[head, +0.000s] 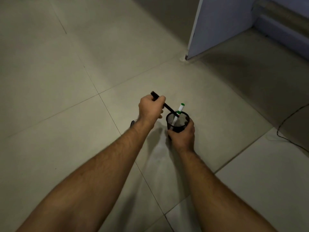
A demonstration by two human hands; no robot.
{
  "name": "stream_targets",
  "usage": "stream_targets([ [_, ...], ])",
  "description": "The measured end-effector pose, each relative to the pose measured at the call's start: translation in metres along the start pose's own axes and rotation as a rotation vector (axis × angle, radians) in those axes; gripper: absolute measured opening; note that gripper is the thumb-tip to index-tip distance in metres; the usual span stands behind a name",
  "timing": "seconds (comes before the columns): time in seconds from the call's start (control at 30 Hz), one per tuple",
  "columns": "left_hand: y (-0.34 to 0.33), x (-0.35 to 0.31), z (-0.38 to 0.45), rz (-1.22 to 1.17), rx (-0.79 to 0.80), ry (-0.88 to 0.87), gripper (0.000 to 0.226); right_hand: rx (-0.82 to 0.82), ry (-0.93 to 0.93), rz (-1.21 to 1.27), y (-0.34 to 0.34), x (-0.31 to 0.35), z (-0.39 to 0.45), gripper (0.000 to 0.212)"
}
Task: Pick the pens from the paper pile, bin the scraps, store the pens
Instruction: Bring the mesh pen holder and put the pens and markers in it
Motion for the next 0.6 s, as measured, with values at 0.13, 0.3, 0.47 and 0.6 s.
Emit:
stream_targets([
  [0.13,-0.008,0.012,-0.002,0.382,0.192,-0.062,0.010,0.012,-0.001,0.074,-0.006,0.006,0.000,0.088],
  [0.3,0.006,0.024,0.001,0.183,0.238,-0.032,0.023,0.048,-0.016,0.101,-0.008,0.007,0.000,0.090],
  [0.47,0.034,0.059,0.015,0.096,0.060,0.086,0.014,0.054,-0.010,0.099,-0.012,0.003,-0.004,0.083],
  [0.6,0.055,0.091,0.018,0.689,-0.074,0.033,0.018,0.091,-0.017,0.115,-0.016,0.002,-0.007,0.087],
])
Point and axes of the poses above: each hand's wrist, its own z-axis towards the middle knuckle, its own y-axis out of the back of the hand, x = y × z, the point moved 4 cm from there along z, towards the middle knuckle, and after that the axes turned 7 degrees about y, right-handed, at the moved point
